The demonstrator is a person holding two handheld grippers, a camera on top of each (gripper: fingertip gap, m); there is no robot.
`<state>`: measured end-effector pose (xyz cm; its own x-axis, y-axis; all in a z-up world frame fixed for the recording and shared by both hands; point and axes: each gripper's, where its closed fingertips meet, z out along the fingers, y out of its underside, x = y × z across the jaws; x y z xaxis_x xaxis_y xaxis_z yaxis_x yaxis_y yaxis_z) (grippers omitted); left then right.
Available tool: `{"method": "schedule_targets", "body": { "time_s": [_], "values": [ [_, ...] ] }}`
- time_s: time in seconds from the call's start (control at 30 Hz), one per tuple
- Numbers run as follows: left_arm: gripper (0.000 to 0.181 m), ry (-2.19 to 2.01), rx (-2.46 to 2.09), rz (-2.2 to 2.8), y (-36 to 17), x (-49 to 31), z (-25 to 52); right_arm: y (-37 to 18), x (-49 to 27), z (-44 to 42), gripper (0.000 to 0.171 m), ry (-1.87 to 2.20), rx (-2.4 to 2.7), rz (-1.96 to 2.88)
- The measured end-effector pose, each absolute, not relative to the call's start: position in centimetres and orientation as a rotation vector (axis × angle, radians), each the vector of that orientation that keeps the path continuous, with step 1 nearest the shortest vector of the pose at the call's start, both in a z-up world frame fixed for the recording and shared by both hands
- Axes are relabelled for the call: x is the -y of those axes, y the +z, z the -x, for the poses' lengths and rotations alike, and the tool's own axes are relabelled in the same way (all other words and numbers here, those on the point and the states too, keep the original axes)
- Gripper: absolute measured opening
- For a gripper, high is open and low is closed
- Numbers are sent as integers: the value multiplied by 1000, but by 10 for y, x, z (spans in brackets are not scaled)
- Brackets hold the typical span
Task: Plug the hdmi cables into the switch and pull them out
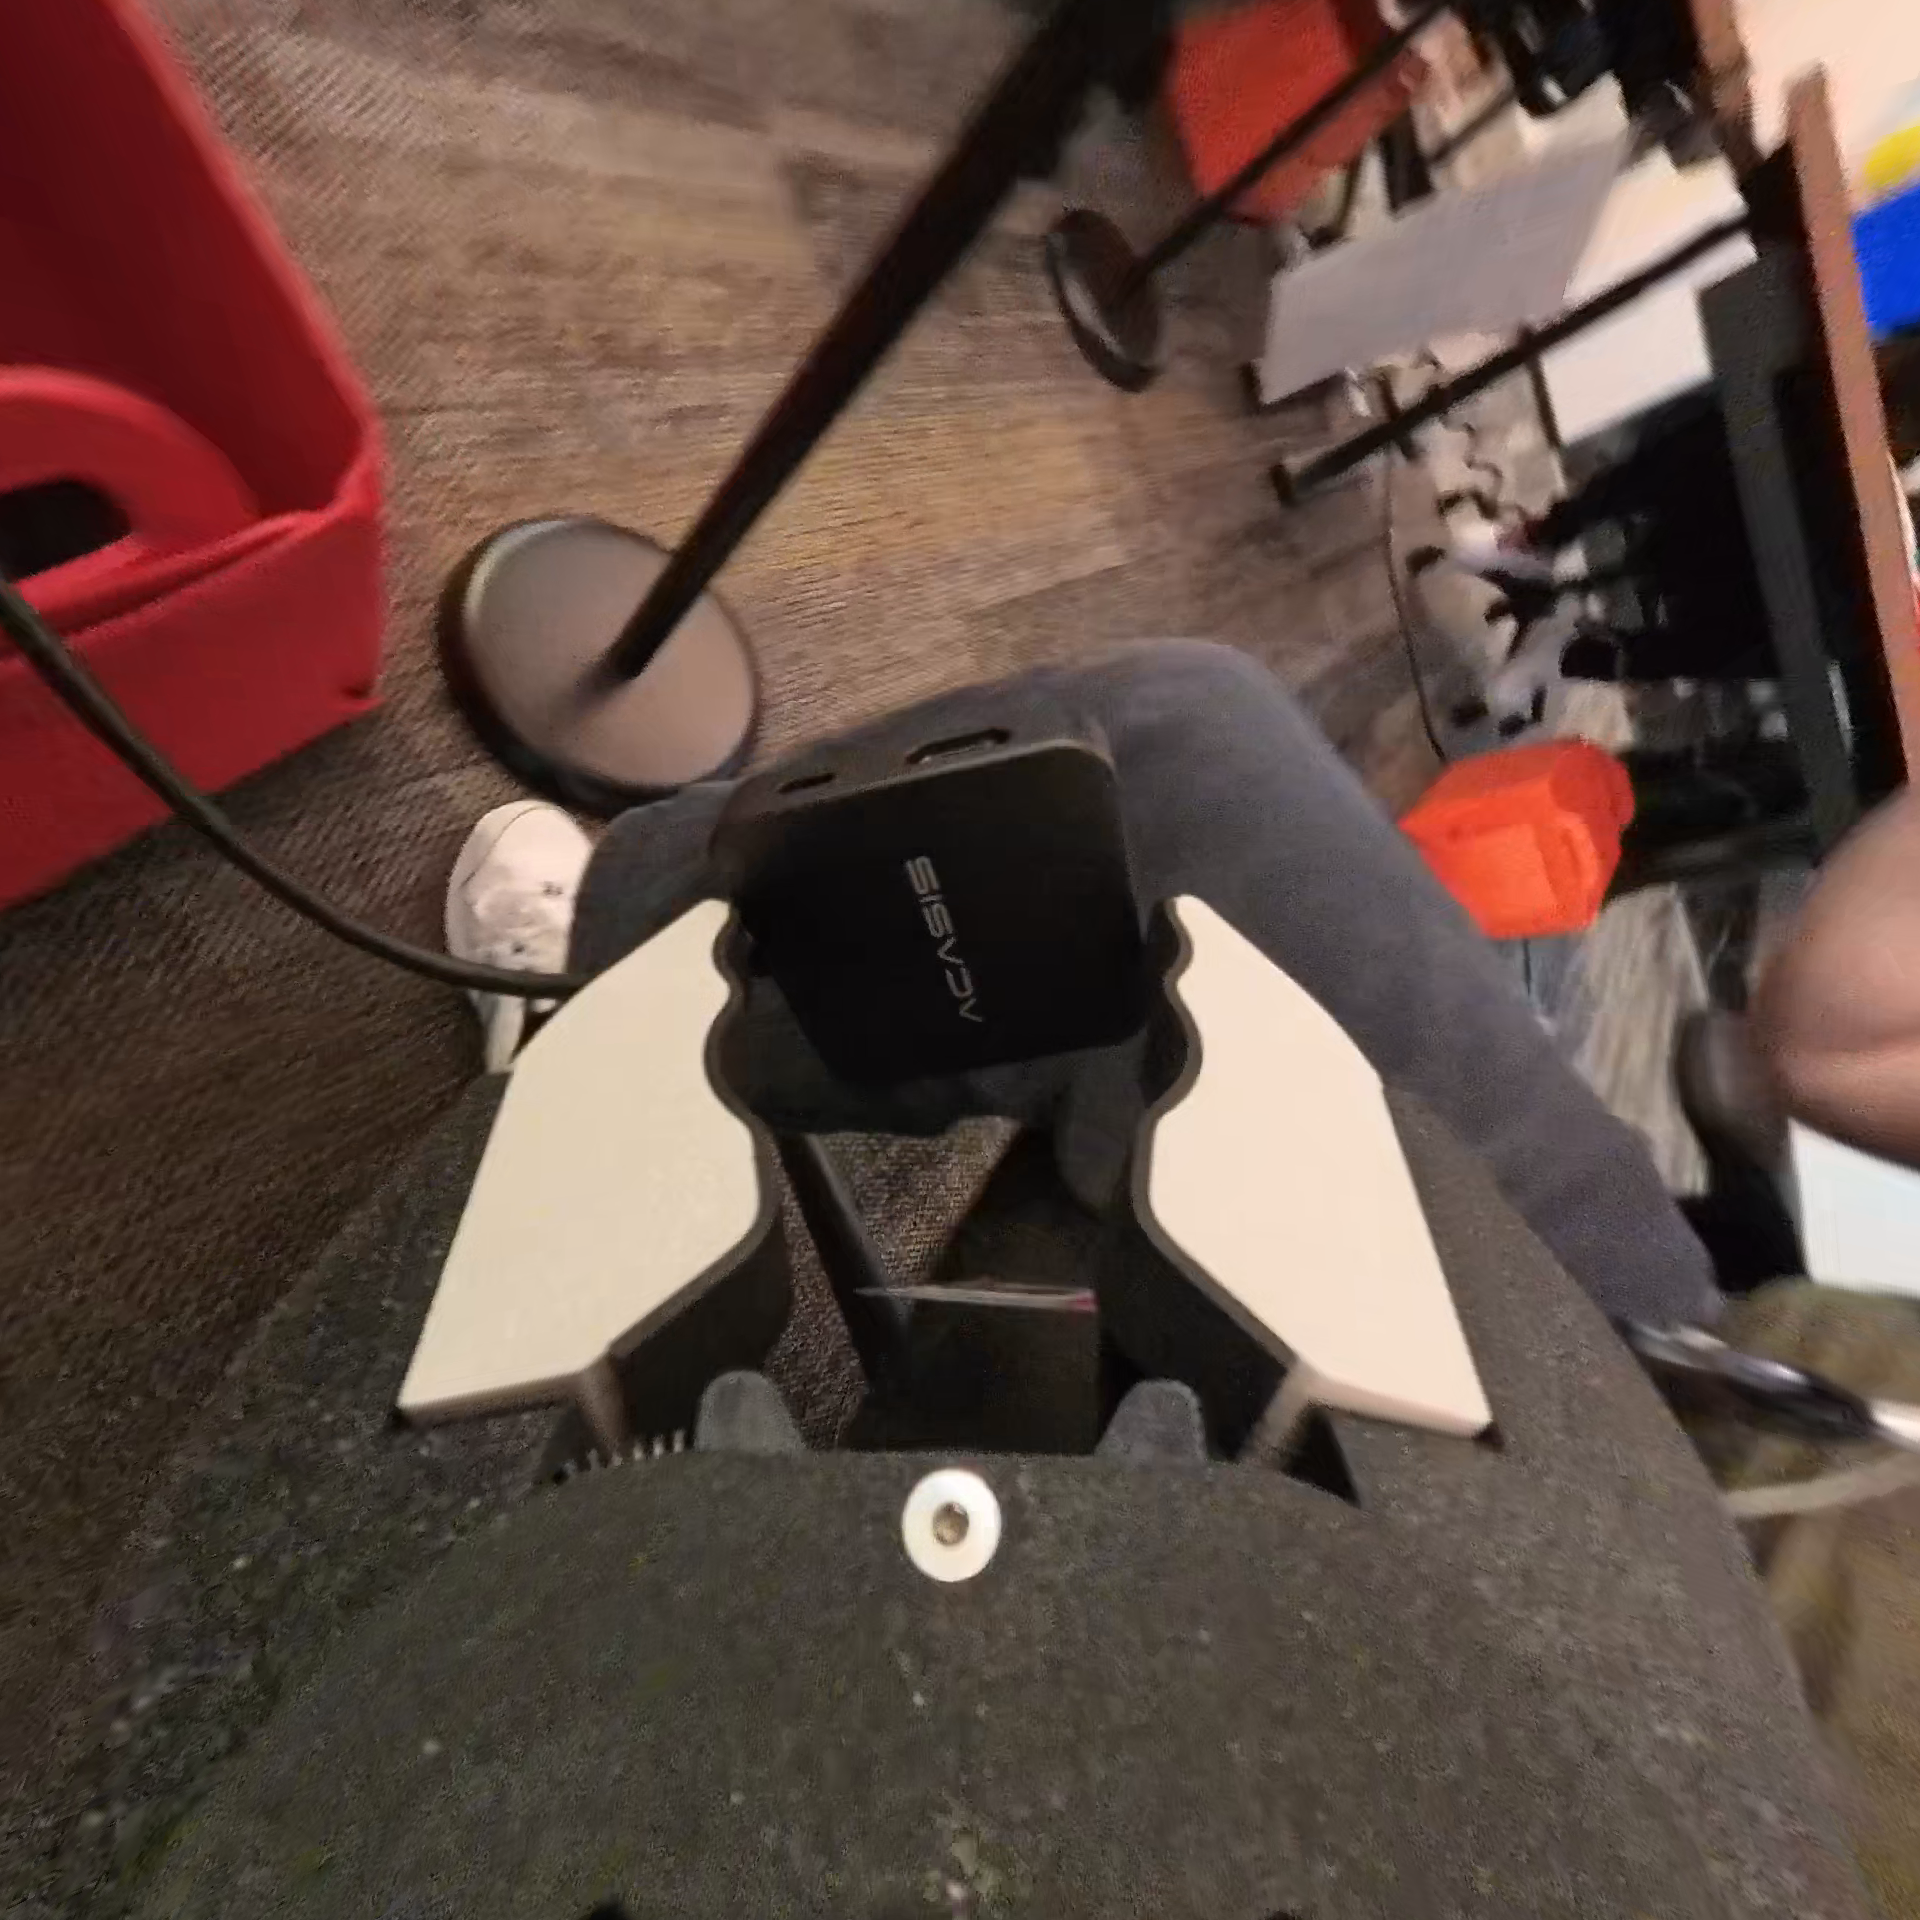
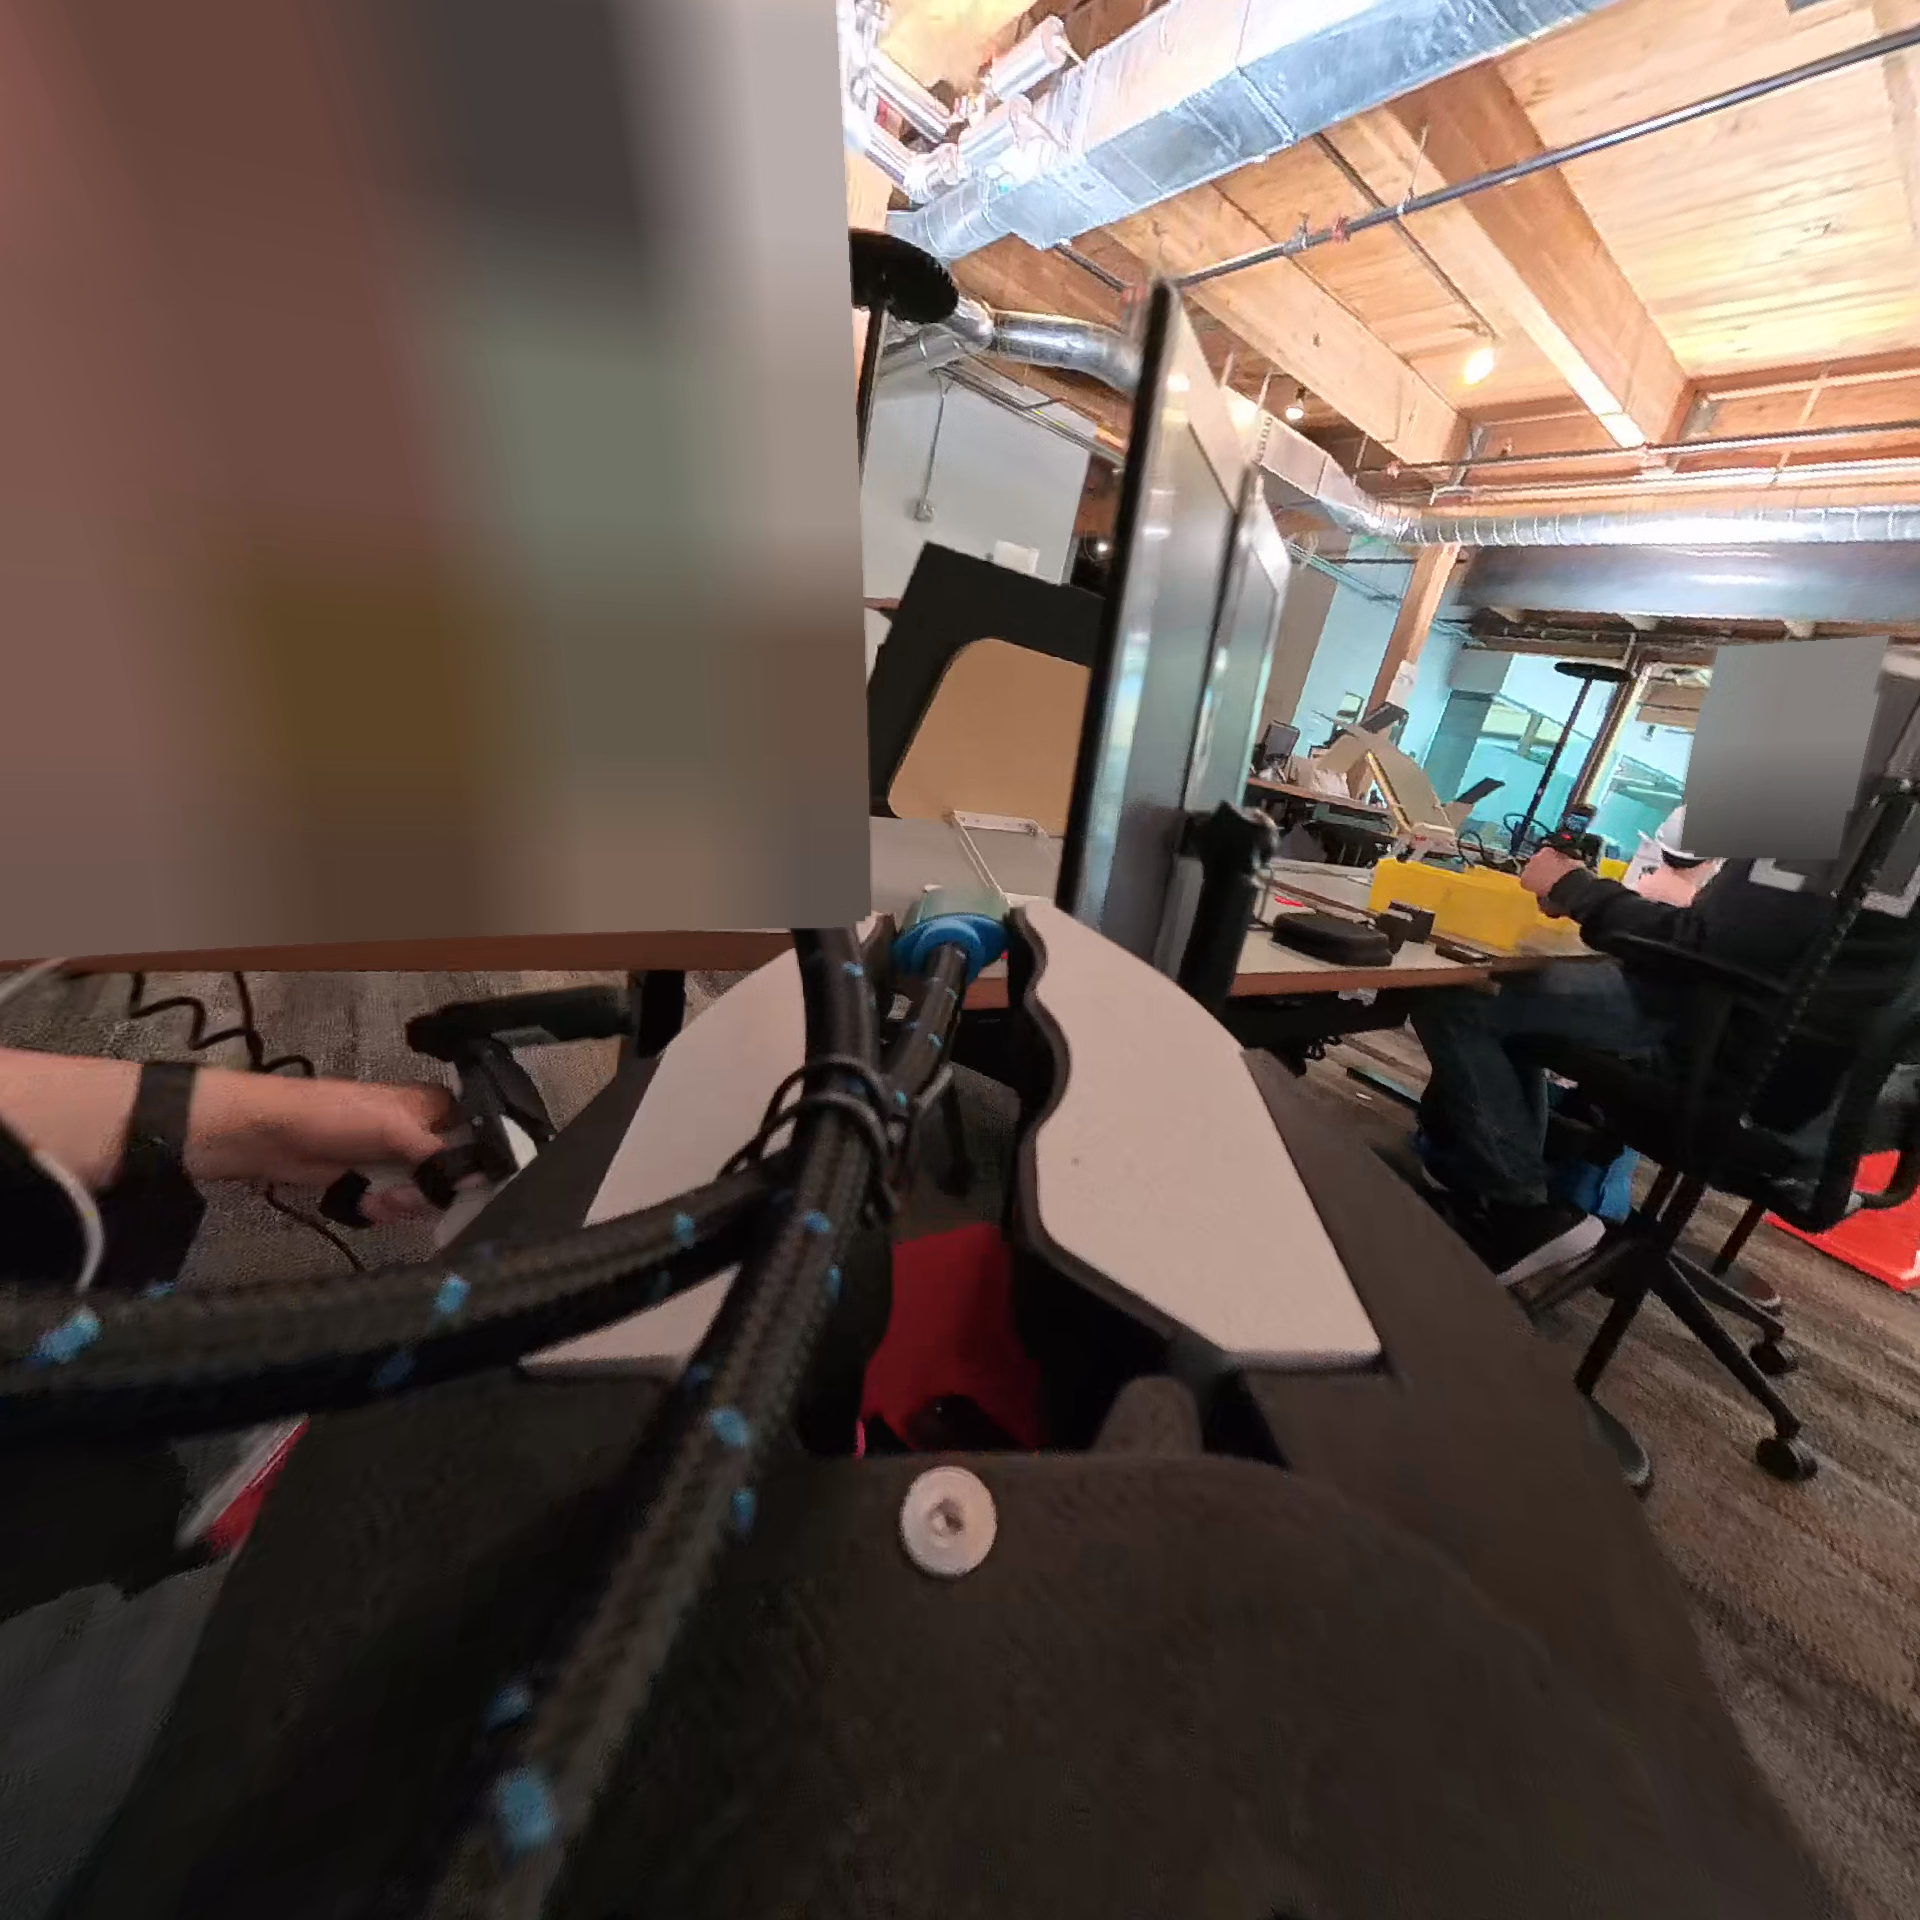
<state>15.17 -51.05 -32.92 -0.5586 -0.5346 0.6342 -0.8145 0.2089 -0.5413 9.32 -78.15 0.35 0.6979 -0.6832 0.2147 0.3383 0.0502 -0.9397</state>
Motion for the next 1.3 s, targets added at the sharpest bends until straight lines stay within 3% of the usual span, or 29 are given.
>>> {"method": "schedule_targets", "body": {
  "time_s": [0.2,0.37,0.7,0.97,1.3],
  "values": [
    [73,1534,2305,-869,-193,554,-70,36,741,-63,23,-775,-220,1342],
    [73,1794,2504,-578,-90,533,-14,66,697,-37,22,-688,-105,1303],
    [72,1717,3051,-512,3,414,76,96,580,-9,22,-417,172,1284],
    [73,1576,3418,-880,41,343,88,98,474,5,22,-183,350,1262],
    [72,1390,3590,-2388,68,229,51,101,381,5,22,-42,334,1236]
  ]
}}
